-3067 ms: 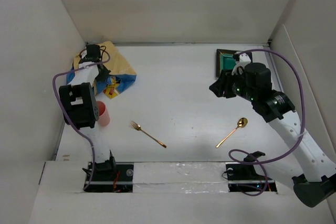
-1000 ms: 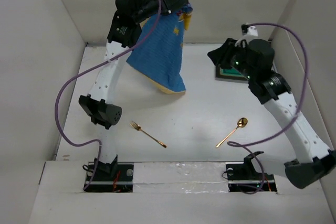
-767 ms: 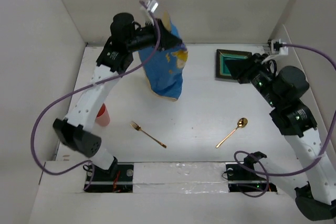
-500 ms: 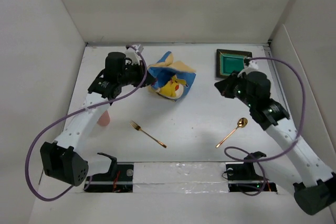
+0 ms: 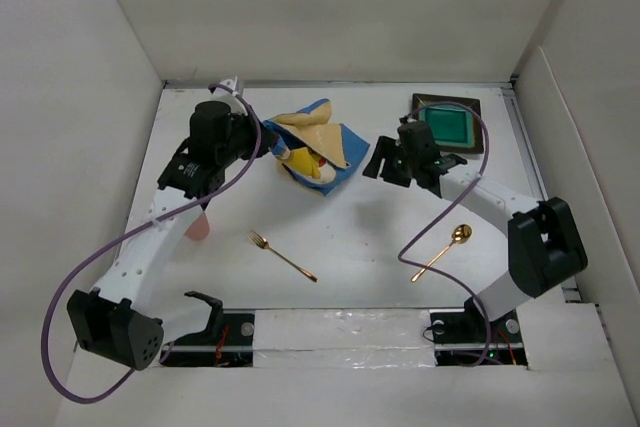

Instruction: Set the dinner table for one person

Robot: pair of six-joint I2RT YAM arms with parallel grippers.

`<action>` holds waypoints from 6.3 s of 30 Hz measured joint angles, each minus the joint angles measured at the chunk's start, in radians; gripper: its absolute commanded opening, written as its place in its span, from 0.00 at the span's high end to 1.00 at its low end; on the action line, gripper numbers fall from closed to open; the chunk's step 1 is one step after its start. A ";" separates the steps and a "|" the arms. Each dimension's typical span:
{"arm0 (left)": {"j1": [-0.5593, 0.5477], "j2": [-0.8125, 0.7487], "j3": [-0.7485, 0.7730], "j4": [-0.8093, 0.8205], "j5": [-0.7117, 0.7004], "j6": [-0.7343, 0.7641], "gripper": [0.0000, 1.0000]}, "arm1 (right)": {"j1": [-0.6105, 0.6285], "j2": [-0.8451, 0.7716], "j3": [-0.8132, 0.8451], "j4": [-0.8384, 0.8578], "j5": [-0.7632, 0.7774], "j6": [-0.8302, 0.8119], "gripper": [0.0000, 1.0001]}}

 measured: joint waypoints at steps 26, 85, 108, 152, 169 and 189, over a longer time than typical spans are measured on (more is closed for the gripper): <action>-0.034 -0.034 0.134 -0.044 0.047 -0.047 1.00 | -0.013 0.607 0.549 0.027 0.083 0.119 0.18; 0.394 0.097 -0.387 0.351 0.292 -0.277 1.00 | -0.187 -0.703 -0.602 -0.022 -0.346 0.047 0.43; 0.362 0.160 -0.411 0.387 0.389 -0.233 1.00 | 0.102 -0.611 -0.537 -0.138 -0.156 0.192 0.36; 0.365 0.124 -0.372 0.270 0.389 -0.143 1.00 | 0.200 -0.317 -0.463 -0.053 0.050 0.313 0.67; 0.386 0.124 -0.150 0.139 0.377 -0.161 1.00 | 0.225 -0.544 -0.105 -0.227 0.208 0.117 1.00; 0.397 0.029 0.639 0.158 0.336 -0.371 1.00 | 0.119 -0.521 0.876 -0.461 0.286 -0.164 1.00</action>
